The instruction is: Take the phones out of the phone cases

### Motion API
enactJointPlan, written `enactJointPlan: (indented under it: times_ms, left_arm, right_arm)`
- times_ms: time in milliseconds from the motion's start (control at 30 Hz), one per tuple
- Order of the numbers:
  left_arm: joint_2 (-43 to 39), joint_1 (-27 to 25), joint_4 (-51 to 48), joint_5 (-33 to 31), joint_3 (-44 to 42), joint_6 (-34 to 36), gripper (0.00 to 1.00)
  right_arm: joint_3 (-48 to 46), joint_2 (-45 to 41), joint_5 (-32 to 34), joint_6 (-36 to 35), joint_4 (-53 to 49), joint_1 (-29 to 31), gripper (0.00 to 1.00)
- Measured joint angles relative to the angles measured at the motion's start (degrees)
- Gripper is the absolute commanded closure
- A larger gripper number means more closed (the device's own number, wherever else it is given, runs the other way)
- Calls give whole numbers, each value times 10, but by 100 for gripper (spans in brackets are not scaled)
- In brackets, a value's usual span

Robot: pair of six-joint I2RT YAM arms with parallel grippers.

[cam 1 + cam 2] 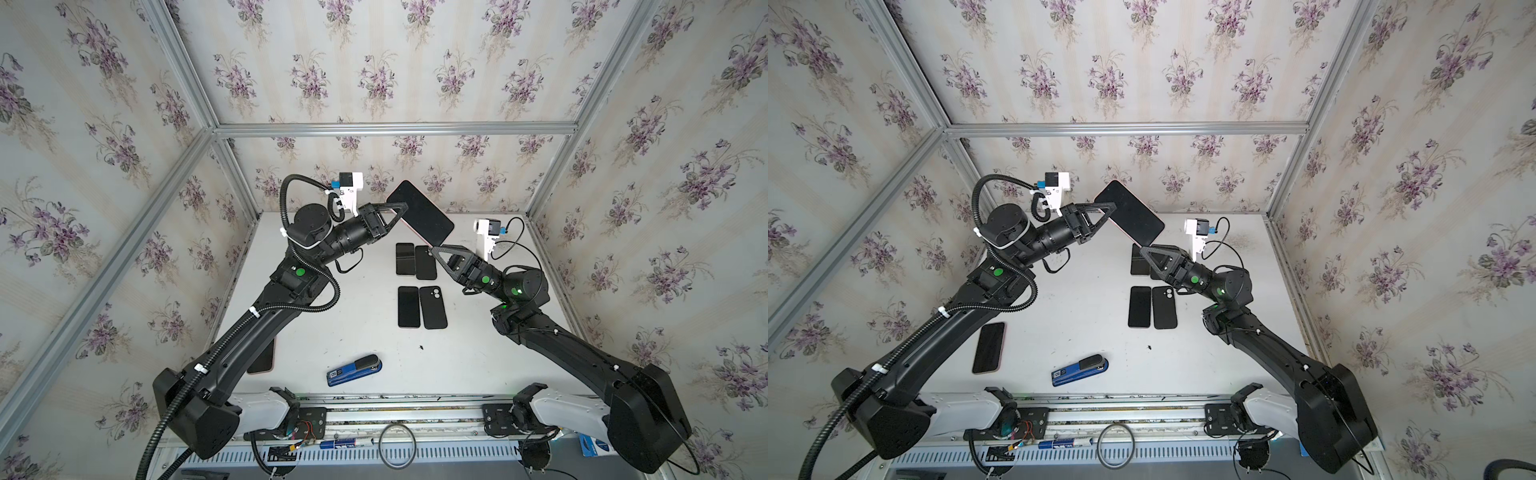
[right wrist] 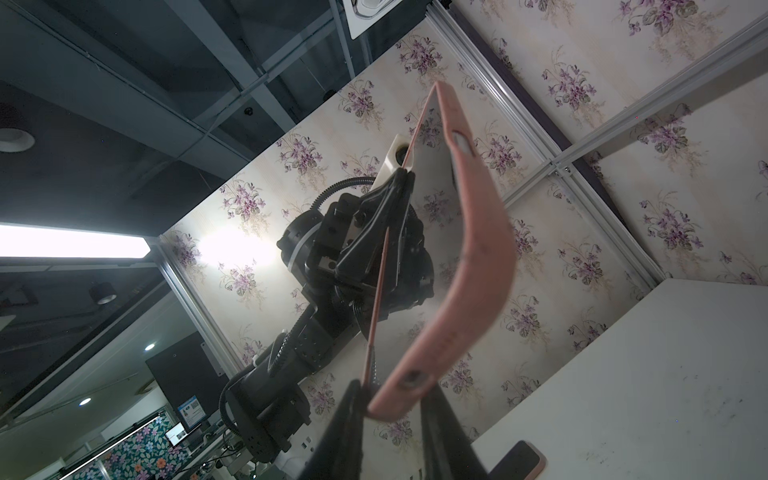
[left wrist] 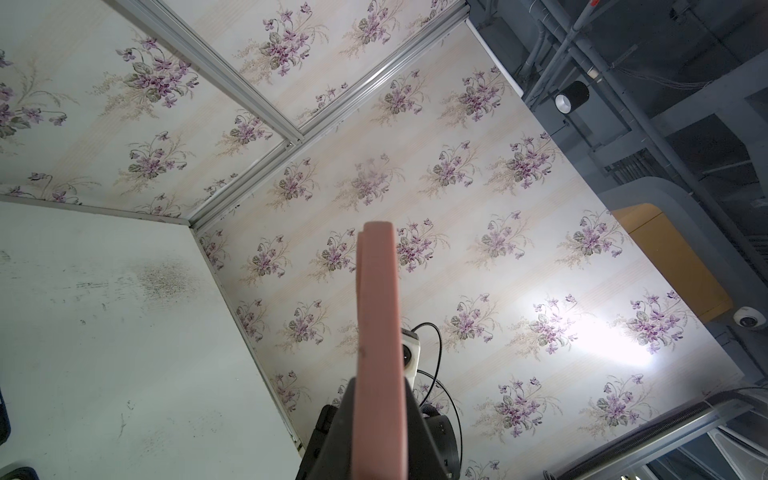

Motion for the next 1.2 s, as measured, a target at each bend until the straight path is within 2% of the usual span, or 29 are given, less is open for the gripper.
enactJointPlan:
  times_ms: [267,400,533,633,733,867,933,967,1000,1100,1200]
  left_arm:
    - [0,-1,14,2,-3,3,100]
    - [3,-1,9,10,6,2,100]
    - [7,-1,-32,27,20,2,100]
    - [9,0,-62,39,30,-5,100]
    - [9,0,-89,53,40,-10,100]
    - [9,2,-116,73,57,-17,100]
    - [5,4,-119,92,67,-15,100]
    - [2,8,-120,105,69,-13,100]
    - [1,15,-122,113,71,-11,100]
    - [4,39,-144,130,88,12,100]
    - [11,60,-190,162,124,68,100]
  right_arm:
    - [0,8,-7,13,23,0,93]
    - [-7,27,-19,16,72,0,100]
    - [-24,48,-51,-19,121,0,100]
    - [-26,39,-76,-108,83,-1,100]
    - [-16,3,-75,-251,-46,-1,100]
    - [-16,-47,-32,-431,-203,1,100]
    - [-20,-68,10,-483,-271,-2,75]
    - [-28,-84,22,-506,-297,-2,57]
    - [-36,-102,30,-525,-315,-1,48]
    - [-66,-159,58,-567,-369,-3,34]
    - [-87,-216,85,-586,-417,-22,27]
